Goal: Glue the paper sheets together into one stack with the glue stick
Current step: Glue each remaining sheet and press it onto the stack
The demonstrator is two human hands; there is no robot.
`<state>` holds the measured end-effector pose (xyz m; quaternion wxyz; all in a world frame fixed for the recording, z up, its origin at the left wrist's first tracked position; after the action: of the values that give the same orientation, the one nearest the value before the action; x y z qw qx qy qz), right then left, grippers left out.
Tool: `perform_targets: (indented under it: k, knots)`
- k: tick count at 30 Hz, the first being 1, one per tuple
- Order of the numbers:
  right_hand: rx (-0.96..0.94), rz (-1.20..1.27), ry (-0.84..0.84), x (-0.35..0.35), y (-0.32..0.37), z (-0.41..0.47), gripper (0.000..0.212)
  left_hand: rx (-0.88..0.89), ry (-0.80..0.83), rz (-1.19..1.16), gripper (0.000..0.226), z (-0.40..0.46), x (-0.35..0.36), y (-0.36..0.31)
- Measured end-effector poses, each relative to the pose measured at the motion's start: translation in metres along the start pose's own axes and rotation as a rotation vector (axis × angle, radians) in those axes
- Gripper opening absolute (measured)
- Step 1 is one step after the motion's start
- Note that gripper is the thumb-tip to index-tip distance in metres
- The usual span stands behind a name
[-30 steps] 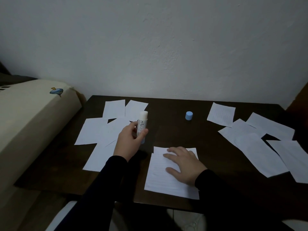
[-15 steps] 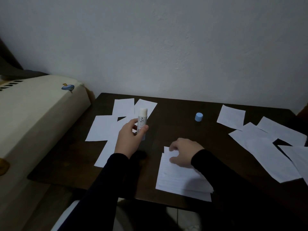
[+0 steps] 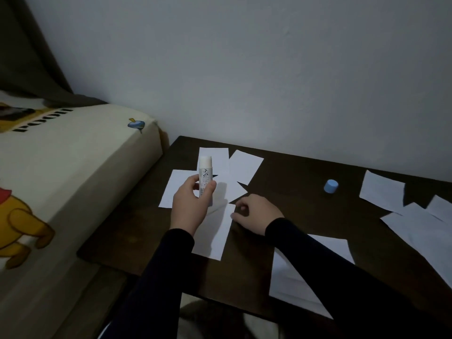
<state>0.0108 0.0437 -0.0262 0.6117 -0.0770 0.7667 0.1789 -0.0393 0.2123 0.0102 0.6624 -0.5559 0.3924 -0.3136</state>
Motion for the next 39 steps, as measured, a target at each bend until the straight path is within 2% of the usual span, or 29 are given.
perform_targets:
  k: [3, 5, 15, 21, 26, 28, 31, 39]
  knots:
    - [0.006, -0.102, 0.001, 0.010, 0.011, 0.010, 0.064, -0.019, -0.017, -0.016, 0.052, 0.006, -0.010, 0.004]
    - [0.024, -0.198, 0.006, 0.017, 0.015, 0.013, 0.070, -0.025, -0.025, -0.029, 0.052, 0.008, -0.015, 0.005]
    - [0.045, -0.231, -0.027, 0.022, 0.026, 0.011, 0.051, -0.026, -0.005, -0.067, 0.051, 0.007, -0.021, 0.006]
    - [0.048, -0.244, 0.011, 0.024, 0.024, 0.009, 0.058, -0.026, 0.004, -0.046, 0.051, 0.004, -0.018, 0.004]
    - [-0.001, -0.260, 0.026, 0.022, 0.031, 0.006, 0.044, -0.032, 0.015, -0.039, 0.053, 0.005, -0.014, 0.003]
    - [0.026, -0.157, 0.011, 0.020, 0.029, 0.004, 0.033, -0.033, 0.017, -0.036, 0.053, 0.005, -0.011, 0.001]
    - [0.104, 0.202, 0.030, 0.021, 0.016, 0.001, 0.022, -0.035, 0.025, -0.037, 0.053, 0.005, -0.005, 0.000]
    - [0.205, 0.642, 0.110, 0.009, -0.026, -0.020, 0.049, -0.052, 0.063, -0.064, 0.052, -0.002, 0.020, -0.010]
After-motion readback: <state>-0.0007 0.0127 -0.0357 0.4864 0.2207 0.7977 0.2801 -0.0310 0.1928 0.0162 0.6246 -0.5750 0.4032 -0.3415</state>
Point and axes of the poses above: each hand's wrist, its own z-axis towards the middle knuckle, its own x-axis out of the palm, y = z × x, the point moved 10 cm from there along z, towards the middle knuckle, and after that the axes turned 15 degrees about -z, right-handed, at the moved point
